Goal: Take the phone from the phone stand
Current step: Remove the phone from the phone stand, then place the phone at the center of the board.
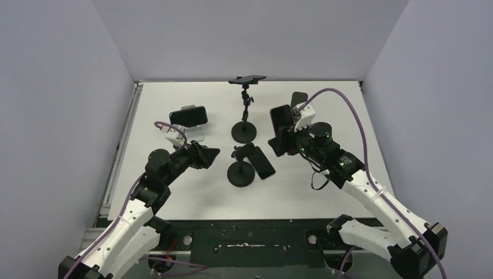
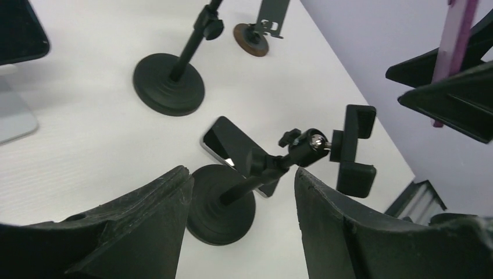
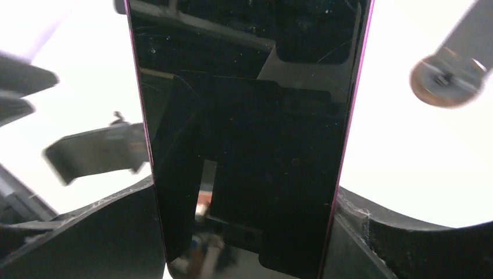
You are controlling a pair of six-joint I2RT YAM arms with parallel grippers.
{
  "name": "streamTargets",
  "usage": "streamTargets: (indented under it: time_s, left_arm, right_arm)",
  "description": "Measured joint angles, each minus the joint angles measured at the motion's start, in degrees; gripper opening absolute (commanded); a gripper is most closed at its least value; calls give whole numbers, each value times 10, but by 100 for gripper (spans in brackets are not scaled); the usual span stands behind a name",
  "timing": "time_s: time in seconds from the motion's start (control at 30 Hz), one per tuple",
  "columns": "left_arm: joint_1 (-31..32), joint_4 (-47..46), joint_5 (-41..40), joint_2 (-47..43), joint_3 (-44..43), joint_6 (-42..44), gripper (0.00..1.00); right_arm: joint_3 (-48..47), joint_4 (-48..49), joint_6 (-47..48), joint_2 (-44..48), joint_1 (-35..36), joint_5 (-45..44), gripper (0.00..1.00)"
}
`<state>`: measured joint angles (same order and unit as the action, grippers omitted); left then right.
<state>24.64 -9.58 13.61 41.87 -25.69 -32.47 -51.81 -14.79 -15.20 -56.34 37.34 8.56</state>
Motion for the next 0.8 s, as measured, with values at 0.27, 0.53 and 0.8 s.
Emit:
streamTargets:
  time_s: [0.27, 0.53, 0.8]
  left_arm:
    - [4, 61, -70, -31, -11, 53, 63]
    - [23, 73, -76, -49, -14, 69, 63]
    - [35, 74, -76, -67, -14, 77, 63]
  right_arm:
    - [55, -40, -1, -77, -150, -9, 0]
    - [54, -27, 13, -220, -148, -20, 0]
    - [24, -8, 40, -353, -148, -42, 0]
